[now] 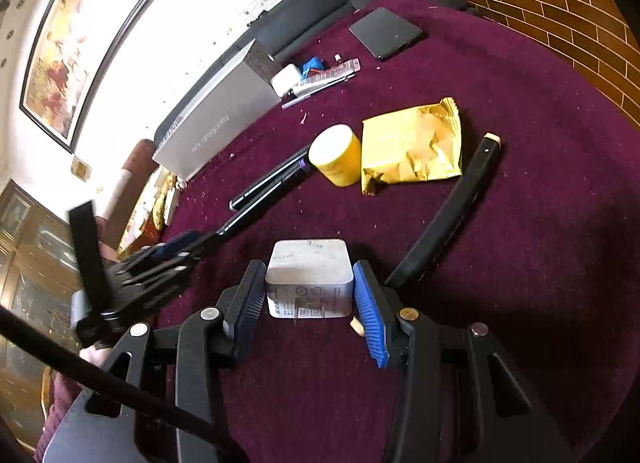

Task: Organize objects
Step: 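Grasp the white charger with the right gripper while the left gripper grasps a black marker, then carry the black marker and white charger over the cardboard tray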

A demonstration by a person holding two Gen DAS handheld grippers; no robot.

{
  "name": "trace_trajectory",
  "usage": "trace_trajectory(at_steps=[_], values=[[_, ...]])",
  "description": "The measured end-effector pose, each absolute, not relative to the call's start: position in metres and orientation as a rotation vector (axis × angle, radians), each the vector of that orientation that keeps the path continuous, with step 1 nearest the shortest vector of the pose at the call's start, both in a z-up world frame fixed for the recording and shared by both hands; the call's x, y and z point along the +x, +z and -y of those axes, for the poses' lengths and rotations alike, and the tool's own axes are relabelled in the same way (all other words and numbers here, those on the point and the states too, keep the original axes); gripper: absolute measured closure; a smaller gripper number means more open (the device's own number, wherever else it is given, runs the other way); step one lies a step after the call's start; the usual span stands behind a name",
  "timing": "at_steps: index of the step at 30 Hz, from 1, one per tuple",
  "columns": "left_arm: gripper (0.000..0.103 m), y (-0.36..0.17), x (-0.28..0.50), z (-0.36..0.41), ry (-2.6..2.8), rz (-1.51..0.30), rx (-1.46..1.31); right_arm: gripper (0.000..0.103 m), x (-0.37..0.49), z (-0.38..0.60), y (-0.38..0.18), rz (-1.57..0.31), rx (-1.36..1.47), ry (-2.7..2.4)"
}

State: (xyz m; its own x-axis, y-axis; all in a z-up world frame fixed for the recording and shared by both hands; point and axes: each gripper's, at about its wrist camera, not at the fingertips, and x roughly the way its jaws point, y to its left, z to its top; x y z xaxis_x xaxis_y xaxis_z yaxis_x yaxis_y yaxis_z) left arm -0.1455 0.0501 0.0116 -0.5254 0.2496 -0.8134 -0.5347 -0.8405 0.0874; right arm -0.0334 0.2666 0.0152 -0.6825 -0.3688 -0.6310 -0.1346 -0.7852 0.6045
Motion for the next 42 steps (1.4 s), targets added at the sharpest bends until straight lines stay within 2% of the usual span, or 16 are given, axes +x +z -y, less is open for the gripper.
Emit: trace_trajectory(at_steps=[7, 8, 10, 19, 24, 26, 28, 36, 39, 41, 42], values=[[0.063, 0.001, -0.148, -0.064, 2.314, -0.462, -1.188, 0.060, -0.033, -0.273, 0.011, 0.999, 1.170, -2.547], [0.070, 0.001, -0.144, -0.066, 2.296, -0.478, -1.187, 0.060, -0.033, -0.272, 0.011, 0.996, 1.174, -2.541], [0.075, 0.004, -0.137, -0.069, 2.259, -0.511, -1.185, 0.060, -0.034, -0.271, 0.009, 1.005, 1.183, -2.522], [0.075, 0.006, -0.141, -0.101, 2.274, -0.601, -1.144, 0.059, -0.036, -0.266, 0.004, 0.981, 1.206, -2.501], [0.075, 0.007, -0.150, -0.110, 2.274, -0.586, -1.136, 0.059, -0.038, -0.258, 0.001, 0.931, 1.239, -2.510], [0.087, 0.008, -0.137, -0.115, 2.271, -0.641, -1.118, 0.059, -0.039, -0.256, 0.000, 0.906, 1.247, -2.520], [0.091, 0.009, -0.126, -0.113, 2.238, -0.634, -1.141, 0.059, -0.038, -0.254, 0.001, 0.888, 1.247, -2.532], [0.091, 0.012, -0.082, -0.075, 2.211, -0.560, -1.213, 0.058, -0.037, -0.252, 0.000, 0.892, 1.262, -2.512], [0.084, 0.010, -0.089, -0.084, 2.252, -0.583, -1.185, 0.057, -0.037, -0.247, 0.001, 0.867, 1.264, -2.517], [0.075, 0.009, -0.093, -0.096, 2.285, -0.623, -1.145, 0.051, -0.036, -0.244, 0.002, 0.846, 1.259, -2.533], [0.075, 0.008, -0.094, -0.101, 2.291, -0.636, -1.132, 0.050, -0.037, -0.243, 0.002, 0.846, 1.254, -2.534]])
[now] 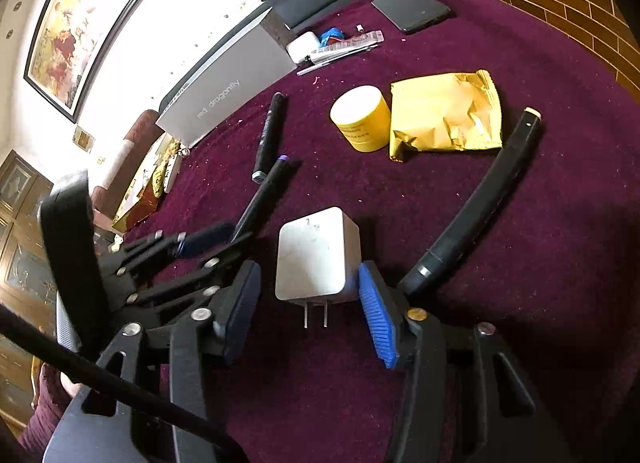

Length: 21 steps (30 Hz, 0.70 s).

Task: Organize objects
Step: 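Carry the black marker and white charger over the cardboard tray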

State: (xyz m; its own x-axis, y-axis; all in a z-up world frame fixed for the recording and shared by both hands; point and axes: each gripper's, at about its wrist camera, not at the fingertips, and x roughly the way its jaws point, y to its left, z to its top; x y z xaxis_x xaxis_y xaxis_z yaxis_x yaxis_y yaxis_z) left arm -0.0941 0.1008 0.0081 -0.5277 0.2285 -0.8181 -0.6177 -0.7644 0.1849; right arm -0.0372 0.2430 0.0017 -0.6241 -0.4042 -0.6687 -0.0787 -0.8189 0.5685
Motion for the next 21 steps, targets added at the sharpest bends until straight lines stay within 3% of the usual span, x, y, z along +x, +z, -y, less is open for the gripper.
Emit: trace_trajectory(at_steps=[3, 4, 5, 16, 18, 19, 21], values=[[0.076, 0.005, -0.093, -0.115, 2.318, -0.706, -1.056, 0.041, -0.038, -0.239, 0.003, 0.815, 1.246, -2.554], [0.080, 0.005, -0.092, -0.113, 2.324, -0.689, -1.059, 0.038, -0.038, -0.236, 0.004, 0.784, 1.247, -2.576], [0.091, 0.006, -0.091, -0.110, 2.313, -0.651, -1.081, 0.038, -0.037, -0.234, 0.005, 0.760, 1.250, -2.593], [0.092, 0.034, -0.060, -0.024, 2.396, -0.360, -1.173, 0.038, -0.054, -0.198, 0.004, 0.413, 1.400, -2.768], [0.092, 0.037, -0.052, -0.006, 2.394, -0.281, -1.191, 0.045, -0.055, -0.189, 0.004, 0.298, 1.439, -2.807], [0.092, 0.038, -0.047, 0.002, 2.405, -0.252, -1.189, 0.059, -0.054, -0.185, 0.004, 0.233, 1.456, -2.835], [0.092, 0.044, -0.038, 0.016, 2.415, -0.199, -1.182, 0.060, -0.054, -0.182, 0.004, 0.190, 1.468, -2.847]])
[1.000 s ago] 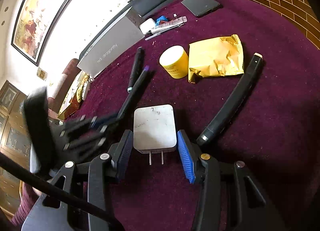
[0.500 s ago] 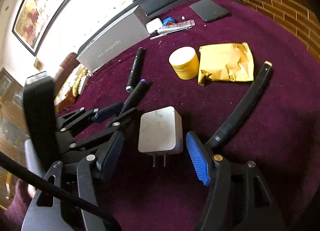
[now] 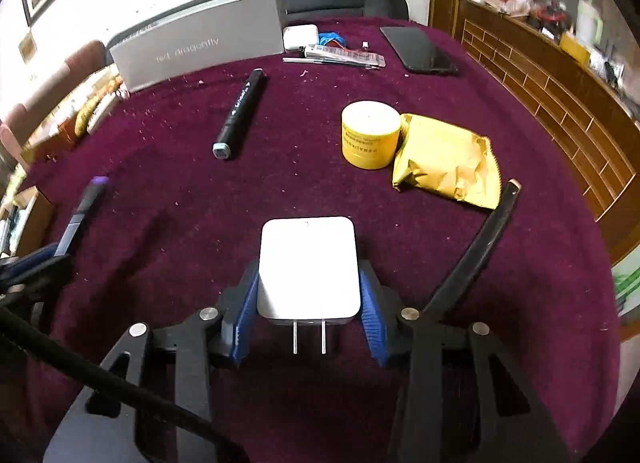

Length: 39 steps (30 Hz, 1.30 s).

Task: Organize objects
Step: 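Carry the black marker and white charger over the cardboard tray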

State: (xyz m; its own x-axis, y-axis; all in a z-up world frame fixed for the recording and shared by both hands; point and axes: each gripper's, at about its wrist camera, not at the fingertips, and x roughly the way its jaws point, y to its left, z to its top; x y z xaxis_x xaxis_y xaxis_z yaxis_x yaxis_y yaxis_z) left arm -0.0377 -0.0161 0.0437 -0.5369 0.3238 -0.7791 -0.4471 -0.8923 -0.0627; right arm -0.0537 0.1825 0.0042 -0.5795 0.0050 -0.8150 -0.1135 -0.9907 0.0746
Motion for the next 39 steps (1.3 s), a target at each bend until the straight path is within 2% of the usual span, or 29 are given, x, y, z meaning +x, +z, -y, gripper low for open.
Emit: trace_trajectory(at_steps=[8, 13, 21, 27, 39], values=[[0.092, 0.078, 0.017, 0.089, 2.509, -0.021, -1.108, 0.060, -0.028, -0.164, 0.027, -0.278, -1.432, 2.792], [0.091, 0.094, 0.039, 0.157, 2.666, 0.016, -1.087, 0.060, -0.015, -0.126, 0.051, -0.363, -1.467, 2.893], [0.091, 0.076, 0.032, 0.257, 2.841, 0.091, -1.212, 0.060, -0.015, -0.034, 0.064, -0.455, -1.662, 3.035], [0.091, 0.047, 0.009, 0.293, 2.850, 0.129, -1.313, 0.059, -0.021, 0.037, 0.057, -0.399, -1.792, 3.075], [0.091, 0.023, -0.020, 0.300, 2.798, 0.106, -1.446, 0.059, -0.031, 0.122, 0.035, -0.175, -1.942, 3.060]])
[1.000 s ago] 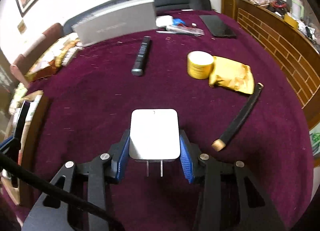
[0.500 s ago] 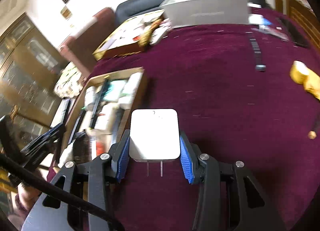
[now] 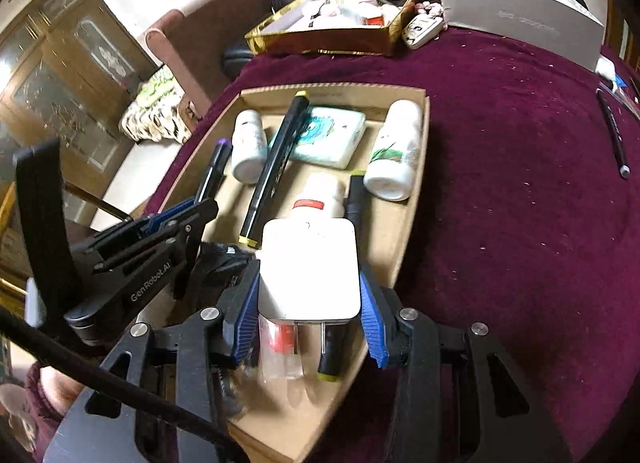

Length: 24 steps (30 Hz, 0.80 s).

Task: Organize objects
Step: 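Carry the black marker and white charger over the cardboard tray, then lower the marker and charger into the tray, open both grippers, withdraw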

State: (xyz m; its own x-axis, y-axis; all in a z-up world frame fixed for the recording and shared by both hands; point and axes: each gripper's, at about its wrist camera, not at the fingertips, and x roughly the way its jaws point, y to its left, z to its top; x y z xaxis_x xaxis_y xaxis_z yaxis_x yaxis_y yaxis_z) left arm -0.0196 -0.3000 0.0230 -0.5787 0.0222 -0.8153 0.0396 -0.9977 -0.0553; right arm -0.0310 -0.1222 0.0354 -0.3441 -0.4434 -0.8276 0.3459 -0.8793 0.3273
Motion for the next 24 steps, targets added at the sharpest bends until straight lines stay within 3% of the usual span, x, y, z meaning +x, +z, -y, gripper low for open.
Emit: trace_trajectory(at_steps=[15, 18, 20, 24], values=[[0.089, 0.030, -0.009, 0.311, -2.785, -0.237, 1.428, 0.058, -0.028, 0.148, 0.032, -0.028, 1.407, -2.295], [0.081, 0.038, 0.000, 0.313, -2.797, -0.260, 1.404, 0.054, -0.019, 0.151, 0.040, -0.096, 1.352, -2.345], [0.068, 0.044, 0.007, 0.315, -2.801, -0.285, 1.374, 0.048, -0.014, 0.152, 0.046, -0.121, 1.317, -2.361], [0.064, 0.057, 0.019, 0.315, -2.810, -0.316, 1.321, 0.043, 0.003, 0.153, 0.066, -0.172, 1.214, -2.407]])
